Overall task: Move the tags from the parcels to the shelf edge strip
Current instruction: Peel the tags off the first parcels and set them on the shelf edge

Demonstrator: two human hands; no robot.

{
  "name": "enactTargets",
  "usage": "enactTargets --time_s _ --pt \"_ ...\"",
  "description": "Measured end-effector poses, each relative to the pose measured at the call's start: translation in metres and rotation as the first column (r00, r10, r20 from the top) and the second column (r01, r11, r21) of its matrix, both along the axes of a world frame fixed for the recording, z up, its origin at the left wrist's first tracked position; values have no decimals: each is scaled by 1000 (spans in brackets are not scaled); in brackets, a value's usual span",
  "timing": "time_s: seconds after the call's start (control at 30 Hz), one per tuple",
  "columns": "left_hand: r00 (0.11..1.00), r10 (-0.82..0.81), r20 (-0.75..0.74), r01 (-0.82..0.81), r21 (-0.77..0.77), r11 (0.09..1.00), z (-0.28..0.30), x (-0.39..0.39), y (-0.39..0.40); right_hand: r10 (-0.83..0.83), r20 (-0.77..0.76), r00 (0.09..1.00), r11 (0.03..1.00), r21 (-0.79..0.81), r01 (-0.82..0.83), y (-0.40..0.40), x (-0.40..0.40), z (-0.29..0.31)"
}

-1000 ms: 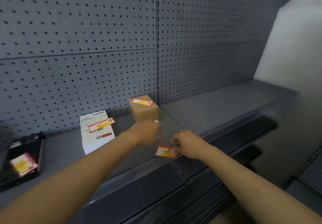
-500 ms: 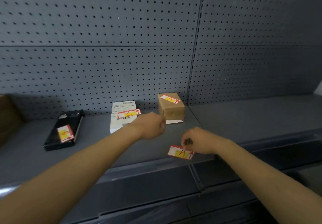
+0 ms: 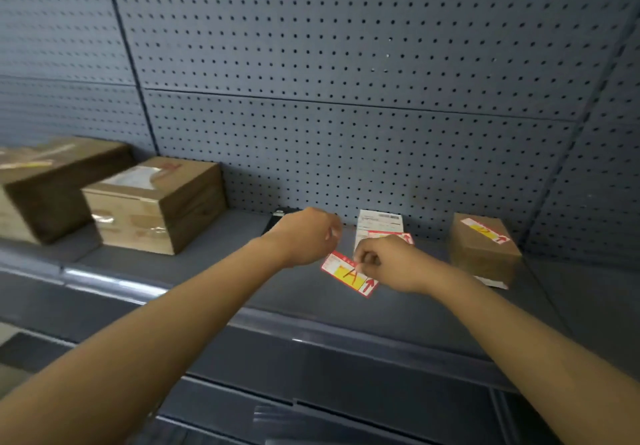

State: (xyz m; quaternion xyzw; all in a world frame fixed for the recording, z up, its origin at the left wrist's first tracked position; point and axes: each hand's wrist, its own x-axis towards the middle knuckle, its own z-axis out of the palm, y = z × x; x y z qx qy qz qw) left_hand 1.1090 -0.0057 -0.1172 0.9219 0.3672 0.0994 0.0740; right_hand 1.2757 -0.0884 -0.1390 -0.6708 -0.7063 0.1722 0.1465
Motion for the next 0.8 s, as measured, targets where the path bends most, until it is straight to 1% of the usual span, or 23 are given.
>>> enactTargets --time_s 0.17,0.27,0.37,0.47,0.6,0.7,0.8 --pt "984 174 25 -174 0 985 -3 -105 29 155 31 987 988 -1 -155 54 -95 5" --pt "960 278 23 -278 -9 961 -6 -183 44 242 48 969 970 -4 -242 90 -167 10" --pt "921 388 12 -389 32 921 -4 -264 51 350 92 932 936 -1 -352 121 -247 16" --pt "858 513 23 -514 48 856 -1 -341 55 458 136 878 885 27 -466 149 -327 19" --pt "757 653 -31 -652 36 757 -6 -440 58 538 202 818 830 45 -557 180 -424 15" --pt "679 731 -68 -731 24 682 -12 -504 62 596 198 779 789 36 -613 203 -491 10" --pt "610 790 -64 -792 -10 611 -19 -563 72 665 217 715 728 23 -685 229 -554 9"
